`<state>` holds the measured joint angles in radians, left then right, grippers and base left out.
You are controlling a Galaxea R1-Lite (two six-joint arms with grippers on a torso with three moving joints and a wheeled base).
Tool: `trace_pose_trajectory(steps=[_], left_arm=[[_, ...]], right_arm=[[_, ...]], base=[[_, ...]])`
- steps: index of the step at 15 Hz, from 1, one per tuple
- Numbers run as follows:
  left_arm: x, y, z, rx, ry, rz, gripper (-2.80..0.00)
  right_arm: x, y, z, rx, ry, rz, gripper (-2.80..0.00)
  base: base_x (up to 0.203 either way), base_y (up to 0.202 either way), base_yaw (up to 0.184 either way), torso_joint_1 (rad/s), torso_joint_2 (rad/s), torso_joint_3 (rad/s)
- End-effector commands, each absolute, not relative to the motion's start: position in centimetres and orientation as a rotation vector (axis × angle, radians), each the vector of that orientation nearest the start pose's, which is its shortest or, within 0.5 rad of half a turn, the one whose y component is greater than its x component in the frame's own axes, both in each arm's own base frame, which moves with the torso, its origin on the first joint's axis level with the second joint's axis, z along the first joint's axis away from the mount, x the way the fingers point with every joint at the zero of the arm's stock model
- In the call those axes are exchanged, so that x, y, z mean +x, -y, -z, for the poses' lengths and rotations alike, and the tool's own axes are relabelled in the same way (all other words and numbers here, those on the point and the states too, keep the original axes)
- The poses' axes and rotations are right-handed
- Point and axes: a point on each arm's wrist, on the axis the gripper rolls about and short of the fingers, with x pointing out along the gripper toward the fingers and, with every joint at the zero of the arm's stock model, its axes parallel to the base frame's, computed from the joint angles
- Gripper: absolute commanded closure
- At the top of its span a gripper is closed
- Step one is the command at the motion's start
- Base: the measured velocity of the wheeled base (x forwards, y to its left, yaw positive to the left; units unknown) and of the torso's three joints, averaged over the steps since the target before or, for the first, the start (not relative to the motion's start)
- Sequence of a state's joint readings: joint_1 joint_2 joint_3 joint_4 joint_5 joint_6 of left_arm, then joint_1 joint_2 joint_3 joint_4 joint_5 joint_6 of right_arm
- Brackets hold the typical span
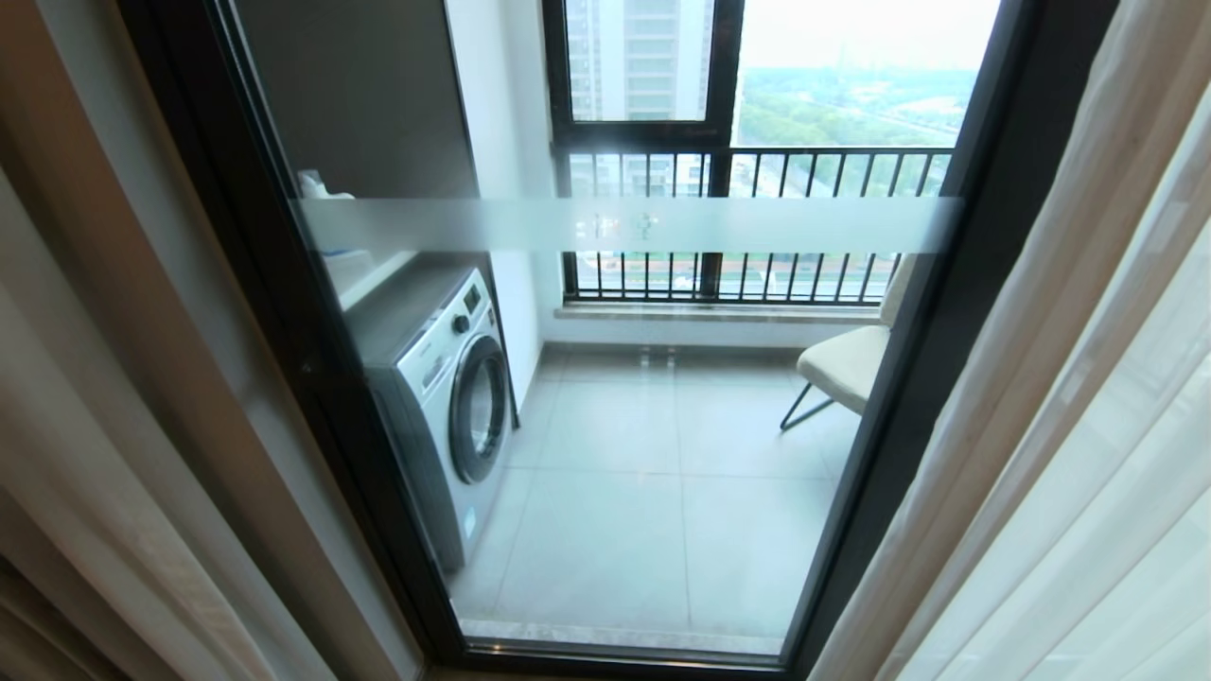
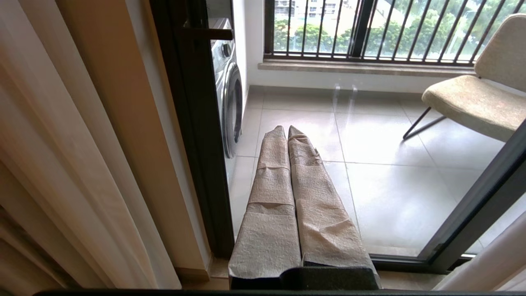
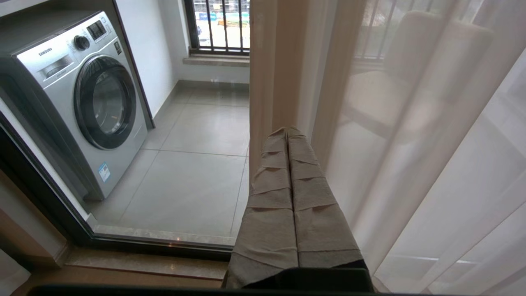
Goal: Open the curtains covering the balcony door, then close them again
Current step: Pull the inner curtains open on both sides
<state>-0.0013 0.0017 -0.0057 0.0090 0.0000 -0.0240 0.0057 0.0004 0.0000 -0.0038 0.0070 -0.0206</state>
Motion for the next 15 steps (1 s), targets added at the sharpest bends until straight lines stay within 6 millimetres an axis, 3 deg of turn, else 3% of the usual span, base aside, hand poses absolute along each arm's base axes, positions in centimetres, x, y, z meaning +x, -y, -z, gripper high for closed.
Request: trace_pose_trajectory(steps=[1, 10, 15], left_arm=[[-2.32, 0.0, -7.59, -0.025, -0.004, 0.001, 0.0], [-2.32, 0.0, -7.58, -0.025, -0.005, 0.001, 0.0], [-2.31, 0.0, -7.6, -0.023, -0.003, 0.001, 0.0]], right_arm=[[-2.28, 0.0, -7.6, -0.021, 0.005, -0.014, 0.0], [-2.28, 0.0, -7.6, -0.021, 0.005, -0.014, 0.0], [-2.28, 0.0, -7.6, -0.021, 0.005, -0.014, 0.0]], base=[[0.0, -0.194, 0.004, -0.005, 0.0, 0.007], [0.0, -0.186, 0.003, 0.002, 0.0, 0.003], [0.0, -0.017, 0.0, 0.0, 0.0, 0.0]])
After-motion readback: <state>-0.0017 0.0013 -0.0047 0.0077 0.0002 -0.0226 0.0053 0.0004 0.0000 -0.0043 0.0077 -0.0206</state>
